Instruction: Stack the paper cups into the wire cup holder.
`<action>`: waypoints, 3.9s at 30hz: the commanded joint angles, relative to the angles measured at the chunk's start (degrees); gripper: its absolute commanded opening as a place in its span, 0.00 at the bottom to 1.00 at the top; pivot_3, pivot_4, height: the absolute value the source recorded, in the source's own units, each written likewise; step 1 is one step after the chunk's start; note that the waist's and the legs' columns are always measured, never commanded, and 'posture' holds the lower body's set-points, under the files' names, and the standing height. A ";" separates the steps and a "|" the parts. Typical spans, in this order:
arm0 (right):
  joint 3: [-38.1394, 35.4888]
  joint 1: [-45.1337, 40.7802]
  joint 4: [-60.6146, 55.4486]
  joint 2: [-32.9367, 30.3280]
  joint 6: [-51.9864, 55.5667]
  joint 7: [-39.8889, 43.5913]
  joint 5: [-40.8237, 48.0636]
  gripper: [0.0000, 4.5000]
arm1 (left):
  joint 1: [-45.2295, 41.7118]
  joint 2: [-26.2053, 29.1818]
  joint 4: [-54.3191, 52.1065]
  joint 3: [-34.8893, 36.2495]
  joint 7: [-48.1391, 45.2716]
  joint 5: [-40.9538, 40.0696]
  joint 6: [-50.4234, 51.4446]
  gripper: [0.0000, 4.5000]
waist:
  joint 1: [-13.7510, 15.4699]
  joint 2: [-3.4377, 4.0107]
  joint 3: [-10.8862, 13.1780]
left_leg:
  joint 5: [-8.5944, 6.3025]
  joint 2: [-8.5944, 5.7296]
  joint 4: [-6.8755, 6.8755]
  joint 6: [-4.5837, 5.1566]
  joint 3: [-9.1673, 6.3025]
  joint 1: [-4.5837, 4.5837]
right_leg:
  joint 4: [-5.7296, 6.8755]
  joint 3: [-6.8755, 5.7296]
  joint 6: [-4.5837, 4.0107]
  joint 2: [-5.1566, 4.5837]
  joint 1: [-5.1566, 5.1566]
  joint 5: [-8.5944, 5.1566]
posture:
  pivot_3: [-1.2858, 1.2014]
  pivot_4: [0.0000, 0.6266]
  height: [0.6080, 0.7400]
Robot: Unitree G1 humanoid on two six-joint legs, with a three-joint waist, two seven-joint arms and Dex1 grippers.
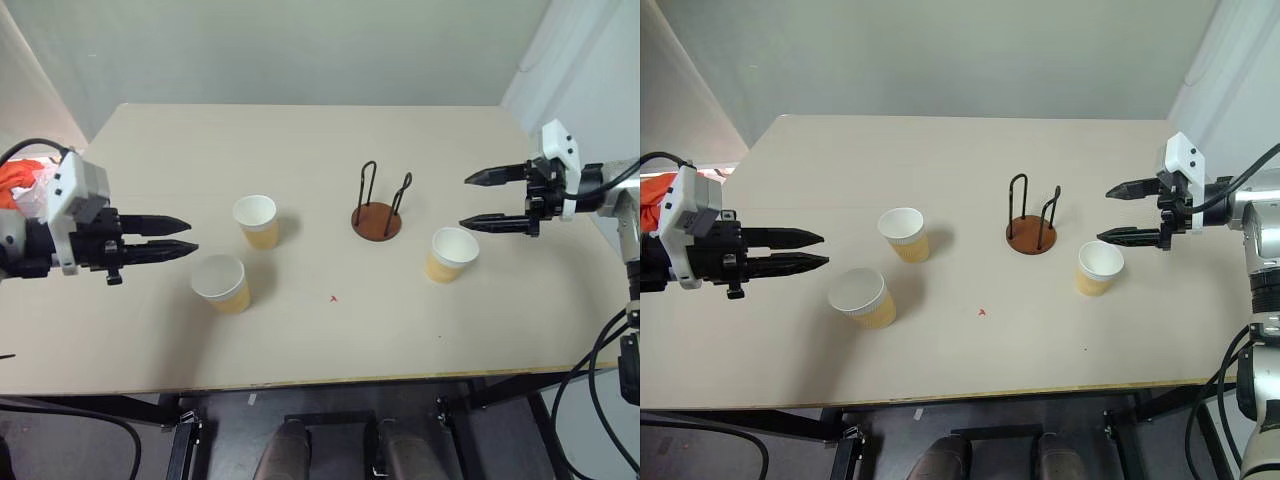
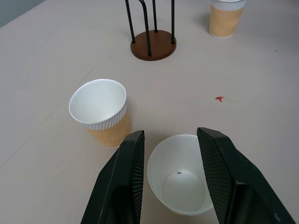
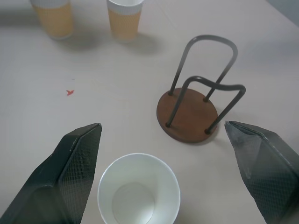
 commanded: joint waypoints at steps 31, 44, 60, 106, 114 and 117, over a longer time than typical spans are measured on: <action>-9.63 -3.38 -13.17 18.21 48.16 -44.60 2.68 1.00 | -26.83 -15.58 7.82 -14.11 9.65 10.42 -6.01 0.43 | 0.20 0.07 0.02 | 0.10 0.00 -0.08 0.00 -0.04 -0.06 | -0.17 -0.04 0.64 -0.01 -0.04 0.41 | 0.52 0.24 1.00; -10.97 -3.69 -13.11 24.25 49.78 -49.33 7.20 1.00 | -23.82 -13.72 3.02 -12.85 9.74 9.05 -2.60 0.93 | 0.21 0.07 0.02 | 0.12 0.00 -0.03 -0.01 -0.04 -0.06 | -0.12 -0.04 0.64 0.02 -0.05 0.41 | 0.52 0.24 1.00; -9.32 -4.25 -7.63 28.59 41.26 -51.61 6.76 0.57 | -20.48 -11.43 0.40 -10.67 9.62 7.71 -1.56 0.93 | 0.34 0.07 0.02 | 0.13 -0.01 -0.05 0.01 -0.06 -0.11 | -0.11 -0.05 0.61 0.01 -0.11 0.39 | 0.52 0.24 1.00; 7.11 13.91 -48.38 20.85 60.02 -48.57 20.38 0.01 | -9.20 -1.97 -9.50 -13.12 -4.23 2.80 2.48 0.93 | 0.02 -0.19 -0.16 | 0.40 0.00 0.02 -0.05 -0.11 0.00 | -0.03 -0.01 -0.01 0.08 0.00 0.14 | 0.52 0.24 1.00; 8.02 11.82 -45.91 20.08 60.33 -49.26 20.33 0.43 | -9.48 -2.47 -9.45 -13.50 -3.58 2.85 2.38 0.93 | 0.09 -0.23 -0.18 | 0.39 0.00 0.00 -0.06 -0.12 -0.15 | -0.04 -0.01 -0.02 0.07 -0.15 0.13 | 0.52 0.24 1.00; 7.96 11.18 -45.58 19.42 60.73 -49.06 20.25 0.65 | -9.87 -2.41 -8.94 -13.63 -3.70 3.06 2.02 0.93 | 0.09 -0.23 -0.18 | 0.34 0.00 -0.04 -0.11 -0.13 -0.15 | -0.04 -0.02 -0.02 0.07 -0.18 0.13 | 0.52 0.24 1.00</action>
